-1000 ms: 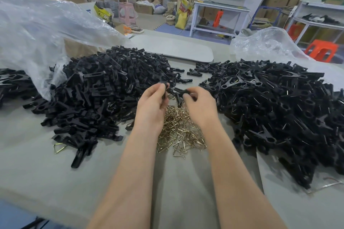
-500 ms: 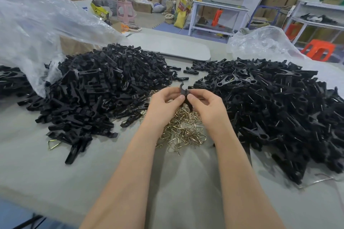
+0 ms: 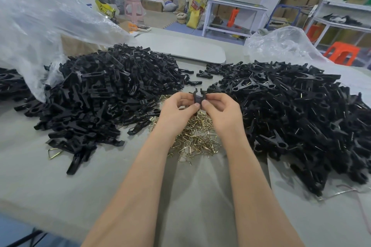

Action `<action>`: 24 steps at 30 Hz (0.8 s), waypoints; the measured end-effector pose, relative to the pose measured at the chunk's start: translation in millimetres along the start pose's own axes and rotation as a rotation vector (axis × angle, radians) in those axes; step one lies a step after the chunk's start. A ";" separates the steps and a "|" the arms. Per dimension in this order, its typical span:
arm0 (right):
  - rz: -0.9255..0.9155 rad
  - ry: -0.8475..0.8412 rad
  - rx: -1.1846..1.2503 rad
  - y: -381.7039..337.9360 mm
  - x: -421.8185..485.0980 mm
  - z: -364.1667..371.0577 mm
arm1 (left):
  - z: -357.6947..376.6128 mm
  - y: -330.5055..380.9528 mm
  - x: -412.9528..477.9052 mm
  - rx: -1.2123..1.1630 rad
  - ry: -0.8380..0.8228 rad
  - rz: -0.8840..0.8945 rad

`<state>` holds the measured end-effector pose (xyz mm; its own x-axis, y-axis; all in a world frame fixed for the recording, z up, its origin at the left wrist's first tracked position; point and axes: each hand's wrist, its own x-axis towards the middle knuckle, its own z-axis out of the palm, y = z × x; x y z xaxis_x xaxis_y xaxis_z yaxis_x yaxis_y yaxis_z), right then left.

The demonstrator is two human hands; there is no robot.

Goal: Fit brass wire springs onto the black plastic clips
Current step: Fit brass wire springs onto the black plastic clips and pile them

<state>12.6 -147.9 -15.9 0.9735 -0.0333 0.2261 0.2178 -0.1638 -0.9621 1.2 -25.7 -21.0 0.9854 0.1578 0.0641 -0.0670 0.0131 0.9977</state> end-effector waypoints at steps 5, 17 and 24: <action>-0.013 -0.023 -0.003 1.3 0.7 1.0 | -1.0 -0.4 0.0 -0.014 0.006 0.009; 0.049 0.060 0.095 0.8 1.4 4.4 | 0.1 -3.0 1.9 -0.098 -0.013 -0.013; 0.081 0.101 0.129 0.1 0.6 4.0 | -0.1 -2.9 1.5 -0.080 -0.017 -0.010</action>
<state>13.5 -144.0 -16.4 0.9777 -0.1412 0.1553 0.1527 -0.0292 -0.9878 2.8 -25.4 -23.8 0.9886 0.1402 0.0550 -0.0685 0.0933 0.9933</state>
